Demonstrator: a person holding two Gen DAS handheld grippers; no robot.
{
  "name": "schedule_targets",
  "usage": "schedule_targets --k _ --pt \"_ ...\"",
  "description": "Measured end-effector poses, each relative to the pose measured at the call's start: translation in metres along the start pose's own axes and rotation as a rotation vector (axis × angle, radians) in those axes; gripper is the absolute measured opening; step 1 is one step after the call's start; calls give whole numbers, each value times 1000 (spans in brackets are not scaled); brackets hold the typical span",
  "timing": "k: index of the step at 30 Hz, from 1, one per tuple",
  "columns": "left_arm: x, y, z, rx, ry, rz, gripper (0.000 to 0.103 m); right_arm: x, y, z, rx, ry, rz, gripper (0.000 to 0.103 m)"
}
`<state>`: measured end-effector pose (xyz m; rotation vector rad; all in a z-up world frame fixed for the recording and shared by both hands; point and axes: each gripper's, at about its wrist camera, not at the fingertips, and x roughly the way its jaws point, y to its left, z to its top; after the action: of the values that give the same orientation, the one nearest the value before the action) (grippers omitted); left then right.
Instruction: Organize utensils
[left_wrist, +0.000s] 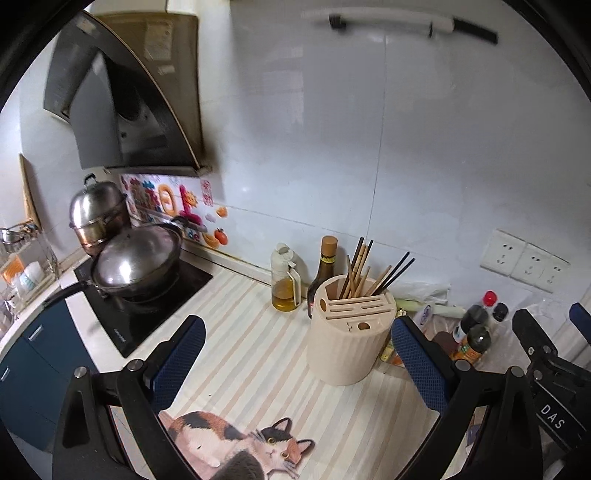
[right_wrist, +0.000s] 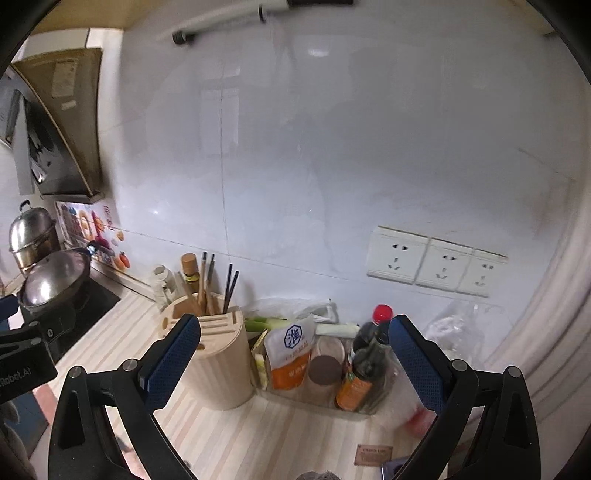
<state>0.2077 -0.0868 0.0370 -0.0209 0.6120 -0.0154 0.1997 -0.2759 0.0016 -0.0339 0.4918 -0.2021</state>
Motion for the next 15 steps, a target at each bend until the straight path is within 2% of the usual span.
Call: schedule_targets --k 4,15 --pt "-43 9 -16 12 -33 -9 103 -57 -6 -9 14 -35 -18 103" --pt "-142 41 -71 35 -37 -23 103 -198 5 -53 40 -72 -39 103"
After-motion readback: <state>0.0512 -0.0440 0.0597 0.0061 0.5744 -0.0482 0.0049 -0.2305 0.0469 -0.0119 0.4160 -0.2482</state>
